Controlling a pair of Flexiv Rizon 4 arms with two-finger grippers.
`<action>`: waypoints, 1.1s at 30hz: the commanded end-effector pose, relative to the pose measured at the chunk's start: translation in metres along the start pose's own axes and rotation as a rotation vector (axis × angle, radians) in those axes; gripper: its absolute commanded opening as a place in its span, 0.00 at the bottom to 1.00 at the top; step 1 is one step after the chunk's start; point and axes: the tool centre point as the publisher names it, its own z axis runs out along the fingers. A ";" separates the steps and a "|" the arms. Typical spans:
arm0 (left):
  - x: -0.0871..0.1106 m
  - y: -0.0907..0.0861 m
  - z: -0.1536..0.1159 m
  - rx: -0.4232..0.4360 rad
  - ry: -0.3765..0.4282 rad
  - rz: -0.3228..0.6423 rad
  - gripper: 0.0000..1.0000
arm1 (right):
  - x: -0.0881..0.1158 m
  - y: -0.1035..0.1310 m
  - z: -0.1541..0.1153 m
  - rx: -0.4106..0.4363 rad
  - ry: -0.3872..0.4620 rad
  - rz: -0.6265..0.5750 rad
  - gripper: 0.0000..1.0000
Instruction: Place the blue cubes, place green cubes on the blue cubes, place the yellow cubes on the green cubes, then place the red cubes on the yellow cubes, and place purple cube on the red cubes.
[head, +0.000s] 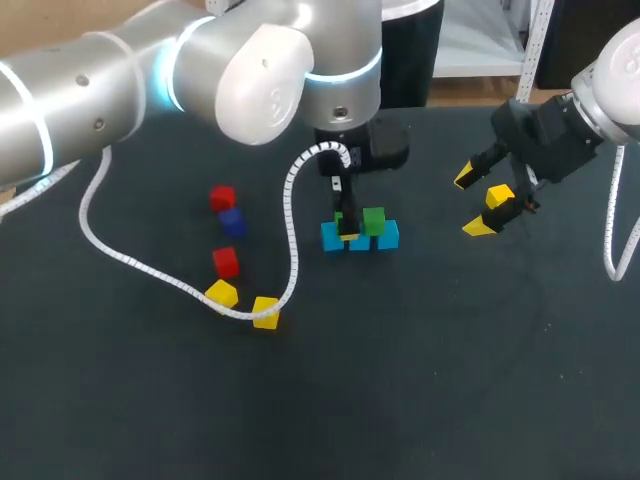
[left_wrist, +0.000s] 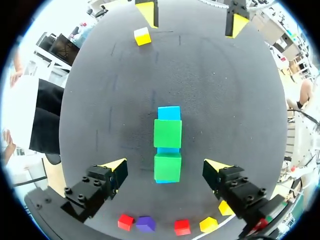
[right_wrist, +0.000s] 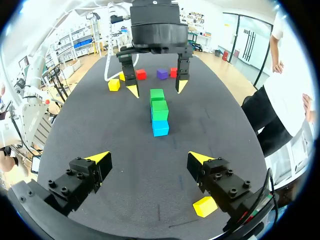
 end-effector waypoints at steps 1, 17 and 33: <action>0.014 -0.011 -0.008 -0.035 -0.040 -0.006 1.00 | 0.000 0.000 0.000 0.000 -0.002 -0.001 1.00; 0.041 -0.022 -0.019 -0.082 -0.088 -0.017 1.00 | 0.000 0.000 0.000 0.000 -0.002 -0.001 1.00; 0.053 -0.032 -0.026 -0.118 -0.147 -0.005 1.00 | 0.000 0.000 0.000 0.000 -0.002 -0.001 1.00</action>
